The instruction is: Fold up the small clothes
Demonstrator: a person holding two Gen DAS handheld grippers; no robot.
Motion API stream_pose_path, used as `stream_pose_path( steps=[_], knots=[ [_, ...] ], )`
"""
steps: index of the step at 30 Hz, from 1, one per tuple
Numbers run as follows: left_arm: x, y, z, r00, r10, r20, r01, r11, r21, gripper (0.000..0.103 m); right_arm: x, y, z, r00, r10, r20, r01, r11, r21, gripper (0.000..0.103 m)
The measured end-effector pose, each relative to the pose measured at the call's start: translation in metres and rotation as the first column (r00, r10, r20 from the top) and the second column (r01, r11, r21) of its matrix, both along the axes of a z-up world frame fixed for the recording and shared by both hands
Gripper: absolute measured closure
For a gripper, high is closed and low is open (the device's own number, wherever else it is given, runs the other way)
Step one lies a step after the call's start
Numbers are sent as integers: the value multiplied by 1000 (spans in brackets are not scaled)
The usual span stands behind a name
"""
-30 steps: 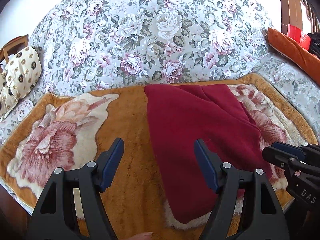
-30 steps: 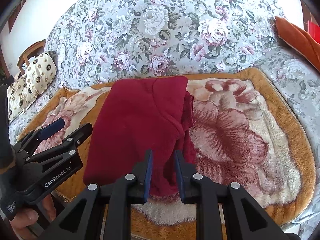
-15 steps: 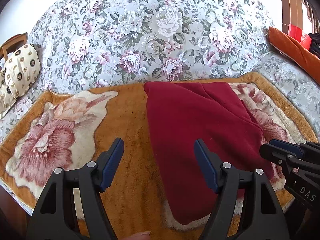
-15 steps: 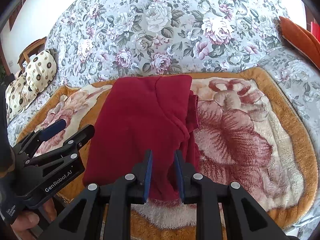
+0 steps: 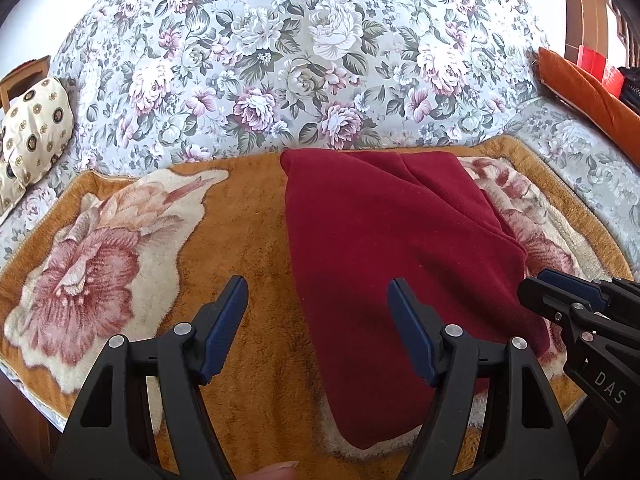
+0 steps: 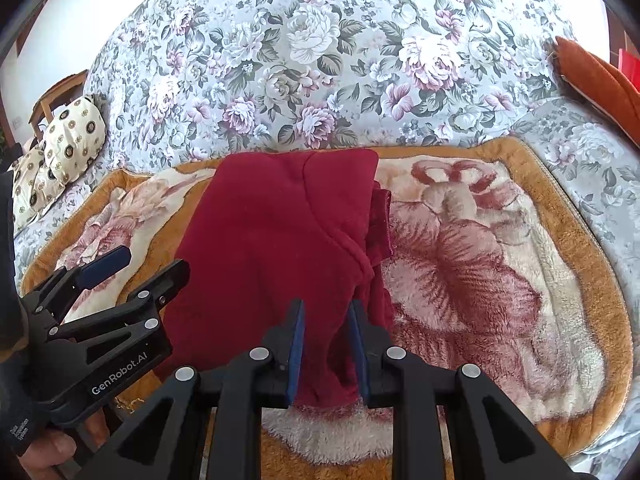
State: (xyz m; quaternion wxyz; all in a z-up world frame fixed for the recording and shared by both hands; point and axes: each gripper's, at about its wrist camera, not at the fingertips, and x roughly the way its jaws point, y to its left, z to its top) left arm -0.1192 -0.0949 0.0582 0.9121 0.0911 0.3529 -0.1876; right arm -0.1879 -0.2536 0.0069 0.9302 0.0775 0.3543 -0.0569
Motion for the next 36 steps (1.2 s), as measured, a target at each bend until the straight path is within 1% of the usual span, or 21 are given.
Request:
stream_pose_path(
  steps=[12,21,29,36],
  knots=[
    [3,5,2,1000,17,-10,-17,1000,-25,30,-1,2,0,1000,-2,10,2,1000,-4,81],
    [3,7,2,1000,15,-10,-15,999,-30,30,1,2,-1,1000,-6,7,6,1000,3,80],
    [1,6,5,1000,20,9,-19,999,-26,30,3,4,1,1000,1,18,-1,1000,0,80],
    [1,7,7,1000,22,12,-21,998,-52,30,5,6,2,1000,5,23,-5,1000,0,80]
  ],
)
